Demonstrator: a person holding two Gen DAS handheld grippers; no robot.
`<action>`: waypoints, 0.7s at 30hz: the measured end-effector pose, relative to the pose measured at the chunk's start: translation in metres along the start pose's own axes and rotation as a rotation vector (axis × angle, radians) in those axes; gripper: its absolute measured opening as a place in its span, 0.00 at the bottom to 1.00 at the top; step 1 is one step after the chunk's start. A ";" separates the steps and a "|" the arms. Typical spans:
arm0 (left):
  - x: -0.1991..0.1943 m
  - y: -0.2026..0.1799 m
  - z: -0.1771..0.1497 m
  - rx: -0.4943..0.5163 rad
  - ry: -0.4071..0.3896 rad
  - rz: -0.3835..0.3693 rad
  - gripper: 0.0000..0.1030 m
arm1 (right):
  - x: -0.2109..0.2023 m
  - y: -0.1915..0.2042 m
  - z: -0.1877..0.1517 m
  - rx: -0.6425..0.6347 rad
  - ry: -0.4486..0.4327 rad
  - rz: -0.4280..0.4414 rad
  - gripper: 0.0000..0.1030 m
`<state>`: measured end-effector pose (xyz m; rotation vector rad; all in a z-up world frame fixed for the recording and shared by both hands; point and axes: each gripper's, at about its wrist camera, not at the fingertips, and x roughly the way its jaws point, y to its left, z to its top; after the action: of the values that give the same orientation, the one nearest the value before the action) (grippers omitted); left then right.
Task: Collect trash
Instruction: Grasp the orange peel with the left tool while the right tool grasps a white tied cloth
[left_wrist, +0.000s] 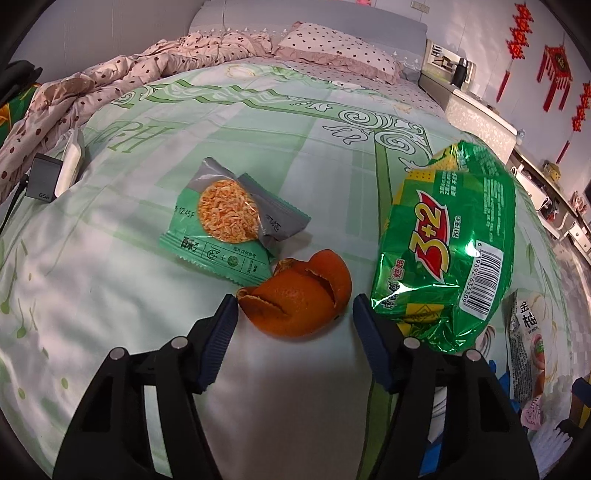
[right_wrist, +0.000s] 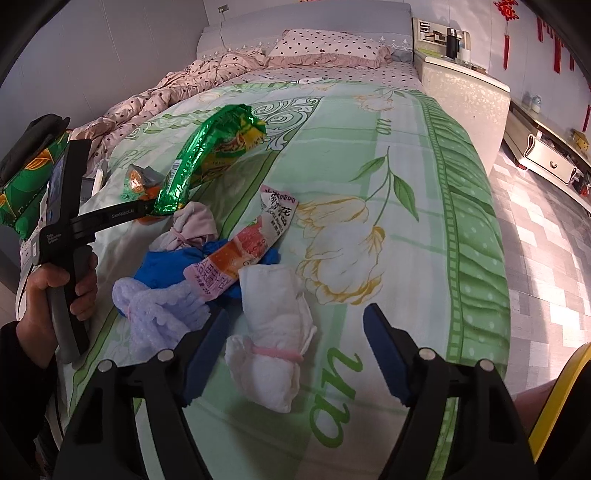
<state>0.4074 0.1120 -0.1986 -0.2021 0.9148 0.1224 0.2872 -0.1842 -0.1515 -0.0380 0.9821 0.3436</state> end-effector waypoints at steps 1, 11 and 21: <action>0.003 -0.001 0.000 0.002 0.003 -0.010 0.52 | 0.003 0.000 -0.001 -0.003 0.007 0.002 0.61; -0.003 -0.003 0.002 0.014 -0.028 -0.028 0.38 | 0.021 0.004 -0.005 -0.005 0.062 0.058 0.30; -0.032 0.008 0.002 -0.013 -0.053 -0.039 0.34 | -0.007 0.006 -0.002 0.007 0.009 0.068 0.24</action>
<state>0.3877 0.1194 -0.1731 -0.2275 0.8575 0.0972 0.2800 -0.1808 -0.1458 0.0000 0.9953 0.4027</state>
